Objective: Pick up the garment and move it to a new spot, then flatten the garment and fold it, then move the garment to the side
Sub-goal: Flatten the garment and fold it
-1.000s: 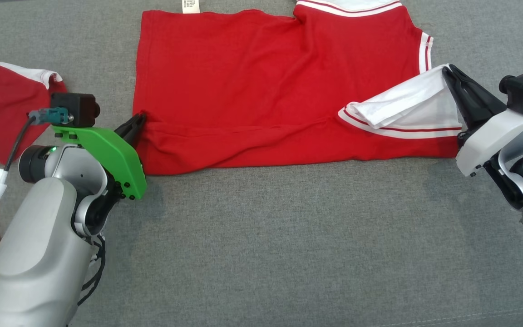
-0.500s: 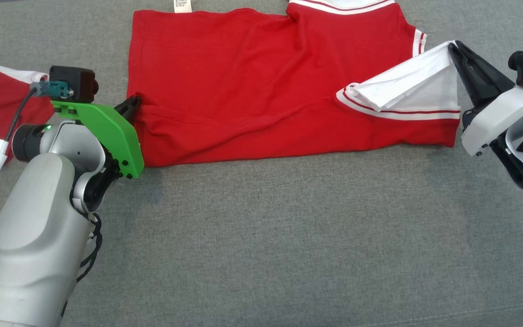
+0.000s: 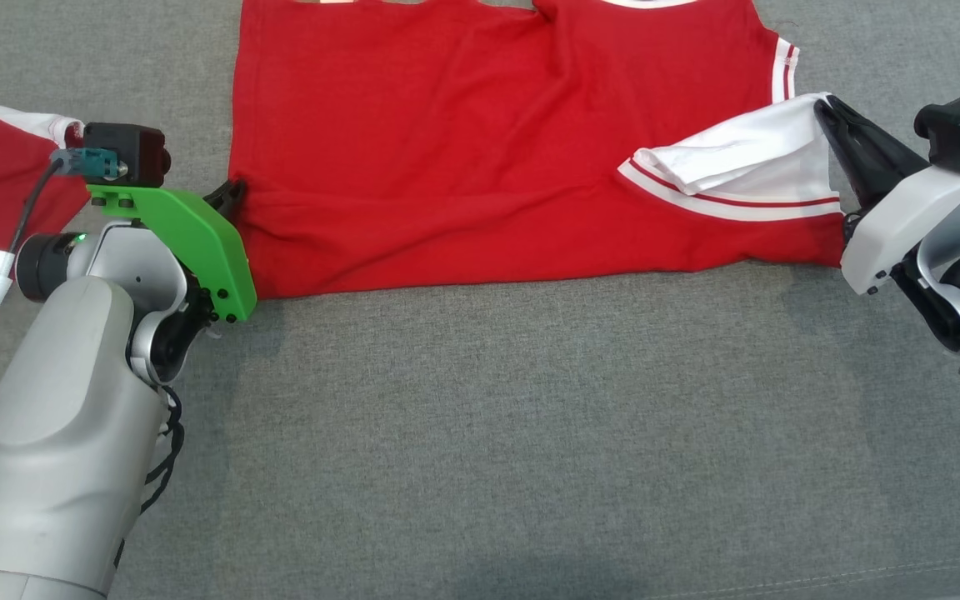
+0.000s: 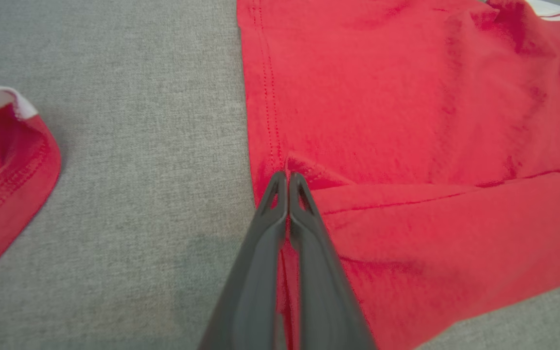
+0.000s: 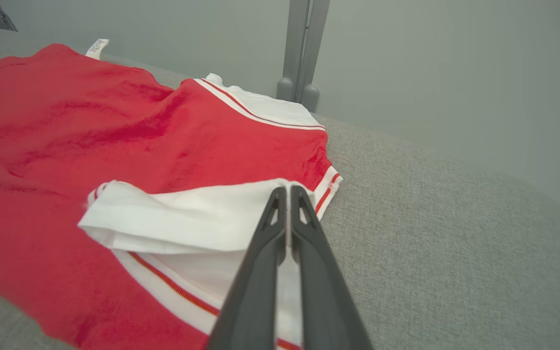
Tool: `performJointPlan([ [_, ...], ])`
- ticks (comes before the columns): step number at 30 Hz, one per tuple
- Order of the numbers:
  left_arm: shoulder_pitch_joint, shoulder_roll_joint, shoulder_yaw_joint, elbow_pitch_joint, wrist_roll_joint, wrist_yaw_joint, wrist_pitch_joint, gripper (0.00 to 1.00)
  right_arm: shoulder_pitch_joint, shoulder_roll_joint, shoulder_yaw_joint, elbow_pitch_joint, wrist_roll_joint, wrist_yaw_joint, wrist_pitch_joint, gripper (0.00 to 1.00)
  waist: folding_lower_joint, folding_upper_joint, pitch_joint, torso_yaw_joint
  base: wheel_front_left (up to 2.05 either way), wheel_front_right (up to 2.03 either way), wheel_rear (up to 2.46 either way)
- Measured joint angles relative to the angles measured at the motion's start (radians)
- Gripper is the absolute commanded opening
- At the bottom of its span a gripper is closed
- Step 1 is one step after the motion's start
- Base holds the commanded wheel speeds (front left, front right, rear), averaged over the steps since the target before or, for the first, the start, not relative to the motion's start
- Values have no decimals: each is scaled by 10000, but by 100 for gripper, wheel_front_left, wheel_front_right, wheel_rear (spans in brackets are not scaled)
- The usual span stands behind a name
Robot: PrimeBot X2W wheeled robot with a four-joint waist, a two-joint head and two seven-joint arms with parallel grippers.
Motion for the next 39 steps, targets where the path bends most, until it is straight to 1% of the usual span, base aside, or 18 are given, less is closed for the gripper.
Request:
performJointPlan([
  [1,-48,-6,13,13,0,-2,-79,98,-30,6,8,40,0,0,-6,89,0,-1,11,9,0,0,0],
  [2,-95,-21,31,61,0,2,-121,100,-54,8,17,82,0,0,-10,100,0,0,21,15,0,0,0],
  [6,-174,-102,102,337,36,186,-280,100,-160,59,61,221,-27,0,-148,100,0,0,37,27,0,0,0],
  [9,-196,-207,142,405,25,184,-309,100,-288,107,19,301,-35,0,-307,100,0,0,35,27,0,0,0],
  [11,-212,-295,236,410,13,221,-508,100,-293,109,-52,337,-84,-10,-497,100,0,0,34,26,0,0,0],
  [12,-216,-332,370,403,-35,274,-627,100,-301,100,-130,353,-105,-38,-617,100,0,0,34,24,0,0,0],
  [14,-218,-360,750,328,-192,366,-993,100,-327,92,-391,366,-90,-224,-888,100,0,0,26,18,0,0,0],
  [16,-214,-385,1055,142,-433,395,-1333,100,-326,67,-562,359,-63,-313,-1049,100,0,0,10,11,0,0,0],
  [18,-177,-495,1149,-88,-635,393,-1616,100,-249,44,-627,330,-31,-357,-1137,100,0,-1,-12,6,0,0,0],
  [20,-2,-619,1147,-284,-663,387,-1873,100,-1,42,-696,297,36,-410,-1191,100,0,0,-43,-2,0,0,0],
  [24,850,-614,966,-525,-593,330,-2351,100,828,44,-790,240,132,-564,-1296,100,0,0,-124,-22,0,0,0],
  [26,1366,-577,851,-525,-401,330,-2608,100,1220,148,-800,198,192,-652,-1348,100,0,0,-186,-39,0,0,0],
  [28,1856,-539,826,-552,-341,332,-2813,100,1647,295,-796,128,265,-667,-1348,100,0,0,-275,-65,0,0,0],
  [29,2065,-523,809,-568,-341,332,-2903,100,1868,380,-811,82,364,-738,-1350,100,0,0,-320,-79,0,0,0],
  [31,2393,-516,779,-579,-339,337,-2955,100,2301,468,-828,23,506,-744,-1383,100,0,0,-396,-107,0,0,0],
  [35,2692,-439,786,-579,-274,343,-3103,100,2784,568,-805,12,566,-826,-1425,100,0,0,-447,-154,0,0,0],
  [39,2859,-318,769,-577,-244,345,-3208,100,3006,775,-802,8,604,-832,-1425,100,0,0,-477,-216,0,0,0],
])
